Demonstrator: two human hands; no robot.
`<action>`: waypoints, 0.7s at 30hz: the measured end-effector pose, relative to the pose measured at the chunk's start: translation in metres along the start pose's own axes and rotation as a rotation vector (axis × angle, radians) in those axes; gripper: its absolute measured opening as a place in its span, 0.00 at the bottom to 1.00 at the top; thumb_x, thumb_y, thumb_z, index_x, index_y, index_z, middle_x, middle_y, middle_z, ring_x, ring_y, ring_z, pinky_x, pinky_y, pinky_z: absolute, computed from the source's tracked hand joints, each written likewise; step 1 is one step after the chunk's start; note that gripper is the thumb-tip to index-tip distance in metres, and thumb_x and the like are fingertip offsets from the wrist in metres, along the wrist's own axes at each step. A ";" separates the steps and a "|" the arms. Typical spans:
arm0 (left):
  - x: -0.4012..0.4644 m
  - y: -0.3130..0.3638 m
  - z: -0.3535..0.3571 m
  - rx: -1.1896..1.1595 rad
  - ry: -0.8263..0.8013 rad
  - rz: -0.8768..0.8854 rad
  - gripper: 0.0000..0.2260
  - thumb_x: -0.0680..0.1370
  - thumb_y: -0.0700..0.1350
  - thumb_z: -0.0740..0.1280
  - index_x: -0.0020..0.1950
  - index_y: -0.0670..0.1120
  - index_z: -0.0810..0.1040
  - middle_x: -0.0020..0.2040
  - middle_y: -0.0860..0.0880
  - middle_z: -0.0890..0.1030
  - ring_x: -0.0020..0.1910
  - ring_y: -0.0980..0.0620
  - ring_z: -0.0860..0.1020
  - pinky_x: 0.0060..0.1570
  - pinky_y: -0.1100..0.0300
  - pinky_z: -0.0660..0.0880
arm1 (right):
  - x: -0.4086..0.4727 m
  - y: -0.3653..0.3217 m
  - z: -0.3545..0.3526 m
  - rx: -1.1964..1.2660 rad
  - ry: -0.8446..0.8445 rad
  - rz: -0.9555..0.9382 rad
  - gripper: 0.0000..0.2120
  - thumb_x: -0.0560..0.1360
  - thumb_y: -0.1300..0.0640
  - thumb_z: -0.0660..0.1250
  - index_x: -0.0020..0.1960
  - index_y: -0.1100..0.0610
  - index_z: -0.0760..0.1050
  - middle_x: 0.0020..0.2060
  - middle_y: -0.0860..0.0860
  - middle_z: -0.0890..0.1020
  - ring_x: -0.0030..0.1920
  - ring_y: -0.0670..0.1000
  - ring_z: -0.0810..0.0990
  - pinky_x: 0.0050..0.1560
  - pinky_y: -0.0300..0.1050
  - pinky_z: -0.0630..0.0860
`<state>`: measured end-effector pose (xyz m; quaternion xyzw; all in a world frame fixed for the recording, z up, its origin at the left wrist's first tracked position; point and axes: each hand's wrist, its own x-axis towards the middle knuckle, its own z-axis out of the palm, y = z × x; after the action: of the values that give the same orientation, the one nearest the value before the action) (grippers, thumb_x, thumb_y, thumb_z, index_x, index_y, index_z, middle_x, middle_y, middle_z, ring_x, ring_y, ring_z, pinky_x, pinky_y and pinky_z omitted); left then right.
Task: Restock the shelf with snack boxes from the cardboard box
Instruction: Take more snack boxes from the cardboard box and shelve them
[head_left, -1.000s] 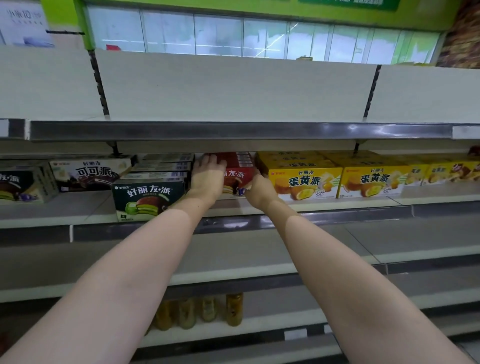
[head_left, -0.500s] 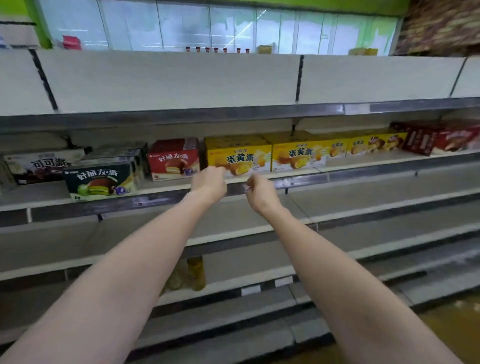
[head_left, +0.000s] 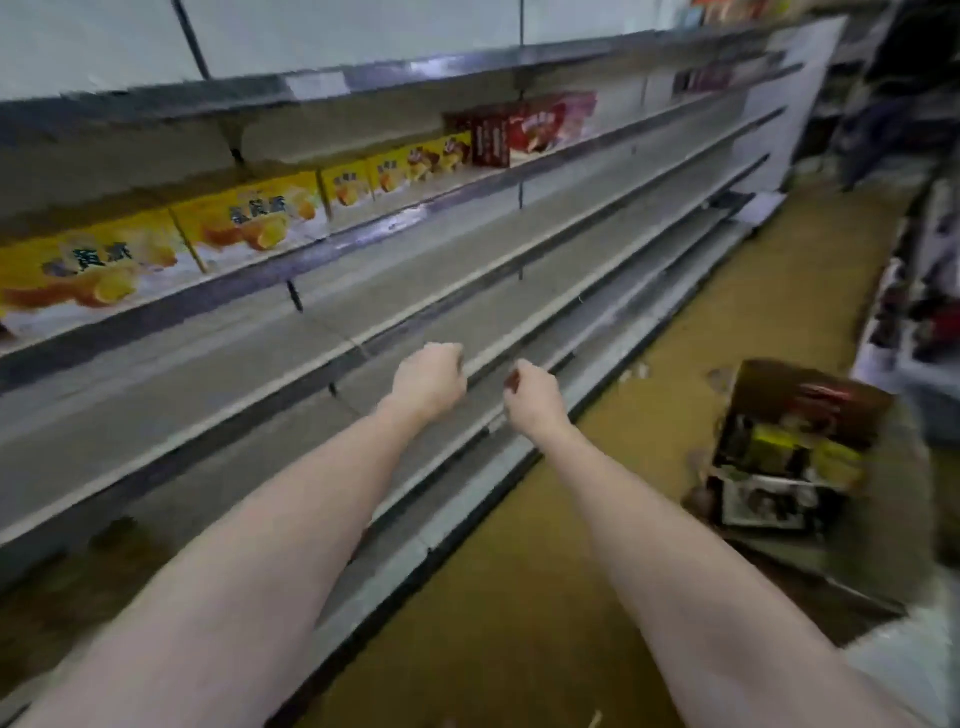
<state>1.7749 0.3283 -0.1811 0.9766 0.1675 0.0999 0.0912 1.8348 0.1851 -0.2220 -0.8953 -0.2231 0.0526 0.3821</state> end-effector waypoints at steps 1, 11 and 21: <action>0.005 0.020 0.018 -0.018 -0.024 0.031 0.06 0.76 0.44 0.62 0.49 0.44 0.77 0.52 0.40 0.81 0.52 0.39 0.79 0.48 0.52 0.75 | -0.004 0.023 -0.009 0.005 0.019 0.044 0.05 0.79 0.61 0.62 0.54 0.60 0.74 0.53 0.59 0.80 0.55 0.60 0.77 0.53 0.49 0.75; 0.062 0.205 0.182 -0.173 -0.324 0.309 0.06 0.76 0.44 0.61 0.45 0.43 0.76 0.47 0.41 0.81 0.47 0.39 0.80 0.43 0.52 0.77 | -0.018 0.231 -0.067 -0.014 0.152 0.506 0.07 0.78 0.58 0.65 0.54 0.58 0.77 0.53 0.58 0.82 0.56 0.60 0.79 0.53 0.49 0.75; 0.122 0.332 0.295 -0.347 -0.578 0.409 0.04 0.77 0.42 0.62 0.46 0.43 0.76 0.46 0.43 0.81 0.46 0.43 0.79 0.40 0.58 0.69 | 0.002 0.369 -0.122 0.005 0.178 0.857 0.05 0.77 0.61 0.65 0.53 0.57 0.77 0.52 0.55 0.82 0.55 0.57 0.79 0.54 0.47 0.74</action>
<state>2.0565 0.0198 -0.3745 0.9478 -0.0824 -0.1362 0.2764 2.0014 -0.1192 -0.3976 -0.9071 0.2025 0.1298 0.3456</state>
